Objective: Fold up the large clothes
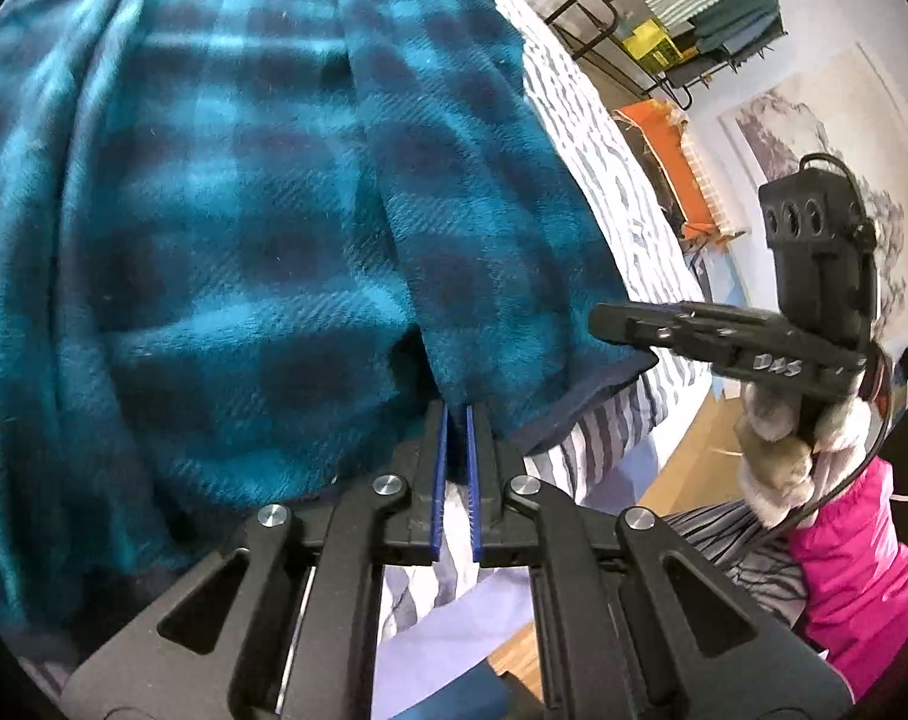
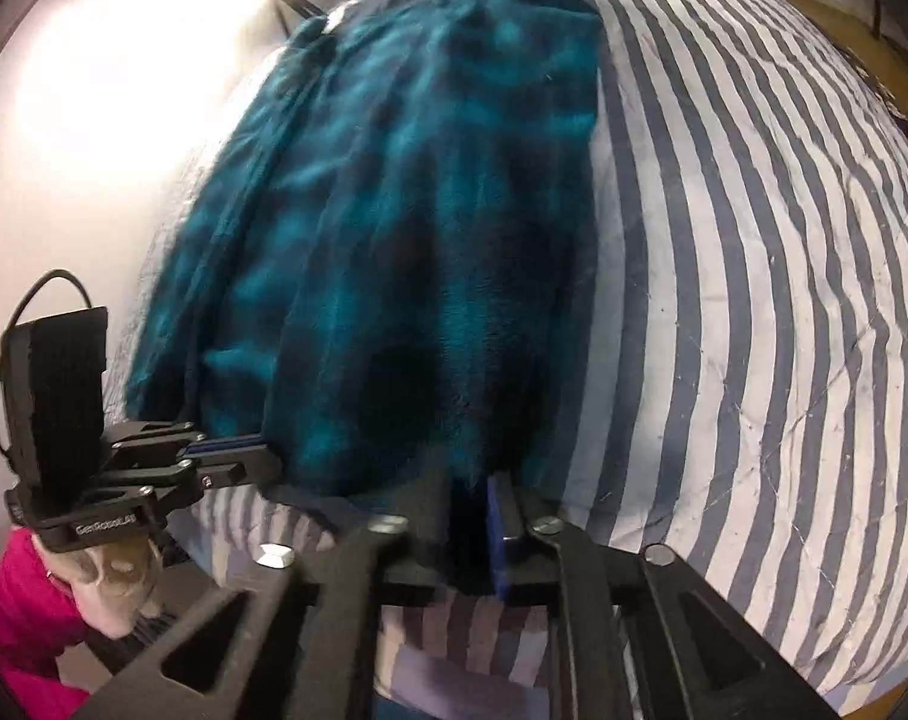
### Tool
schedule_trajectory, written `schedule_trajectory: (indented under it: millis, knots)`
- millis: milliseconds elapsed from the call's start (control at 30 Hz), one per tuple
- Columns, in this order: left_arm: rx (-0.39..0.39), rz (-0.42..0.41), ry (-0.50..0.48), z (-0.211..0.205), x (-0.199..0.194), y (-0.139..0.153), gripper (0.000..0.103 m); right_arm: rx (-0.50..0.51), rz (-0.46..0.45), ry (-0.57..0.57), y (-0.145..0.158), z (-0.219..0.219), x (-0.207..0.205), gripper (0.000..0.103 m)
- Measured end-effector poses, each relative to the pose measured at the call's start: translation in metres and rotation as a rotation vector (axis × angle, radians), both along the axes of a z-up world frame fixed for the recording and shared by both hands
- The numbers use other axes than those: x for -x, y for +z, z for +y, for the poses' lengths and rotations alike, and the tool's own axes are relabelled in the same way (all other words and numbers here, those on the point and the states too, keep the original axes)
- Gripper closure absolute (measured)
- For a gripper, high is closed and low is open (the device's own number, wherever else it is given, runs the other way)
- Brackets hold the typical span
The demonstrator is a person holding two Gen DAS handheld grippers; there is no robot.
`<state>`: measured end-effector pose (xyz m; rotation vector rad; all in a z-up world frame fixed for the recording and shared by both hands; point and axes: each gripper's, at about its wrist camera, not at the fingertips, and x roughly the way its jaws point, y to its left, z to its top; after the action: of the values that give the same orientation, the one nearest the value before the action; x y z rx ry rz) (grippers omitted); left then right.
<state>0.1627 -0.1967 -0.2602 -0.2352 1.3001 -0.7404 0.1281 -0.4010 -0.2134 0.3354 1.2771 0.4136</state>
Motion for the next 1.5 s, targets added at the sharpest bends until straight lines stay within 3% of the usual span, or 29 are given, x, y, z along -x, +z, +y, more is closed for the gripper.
schedule_trajectory:
  millis: [100, 200, 300, 433, 467, 500, 567, 600, 767, 867, 1033, 1133, 1233, 1367, 1500]
  knots:
    - [-0.003, -0.043, 0.012, 0.013, 0.013, 0.014, 0.101, -0.062, -0.084, -0.044, 0.024, -0.022, 0.011, 0.077]
    - [-0.005, -0.159, 0.042, 0.016, 0.031, 0.036, 0.101, -0.117, -0.16, -0.126, 0.045, -0.047, 0.016, 0.077]
    - [-0.017, -0.24, 0.02, -0.009, 0.04, 0.044, 0.101, -0.118, -0.244, -0.209, 0.065, -0.073, 0.022, 0.077]
    - [-0.013, -0.257, -0.055, -0.058, 0.049, 0.037, 0.1, -0.132, -0.317, -0.304, 0.081, -0.099, 0.03, 0.073]
    - [-0.014, -0.269, -0.08, -0.075, 0.052, 0.035, 0.092, -0.142, -0.328, -0.324, 0.084, -0.107, 0.032, 0.073]
    - [-0.017, -0.275, -0.098, -0.088, 0.054, 0.033, 0.075, -0.147, -0.337, -0.343, 0.086, -0.115, 0.034, 0.073]
    - [-0.029, -0.3, -0.121, -0.112, 0.059, 0.028, 0.052, -0.147, -0.346, -0.374, 0.089, -0.128, 0.035, 0.072]
    - [-0.038, -0.314, -0.127, -0.119, 0.061, 0.026, 0.048, -0.151, -0.347, -0.392, 0.089, -0.135, 0.037, 0.071]
    - [-0.191, -0.341, -0.152, -0.147, 0.059, 0.004, 0.048, -0.182, -0.333, -0.447, 0.084, -0.159, 0.042, 0.07]
    - [-0.238, -0.346, -0.142, -0.145, 0.066, -0.007, 0.048, -0.184, -0.329, -0.458, 0.082, -0.164, 0.042, 0.07]
    - [-0.182, -0.386, -0.143, -0.122, 0.087, 0.012, 0.048, -0.184, -0.329, -0.464, 0.082, -0.168, 0.041, 0.069]
    - [-0.143, -0.412, -0.077, -0.098, 0.091, 0.03, 0.048, -0.201, -0.33, -0.473, 0.081, -0.17, 0.037, 0.068]
    - [-0.133, -0.489, -0.025, -0.085, 0.093, 0.046, 0.048, -0.216, -0.332, -0.476, 0.082, -0.169, 0.033, 0.068]
    - [-0.155, -0.534, -0.043, -0.098, 0.083, 0.045, 0.048, -0.234, -0.327, -0.465, 0.082, -0.162, 0.025, 0.068]
    - [-0.258, -0.478, -0.168, -0.132, 0.071, 0.012, 0.048, -0.257, -0.328, -0.447, 0.084, -0.155, 0.016, 0.067]
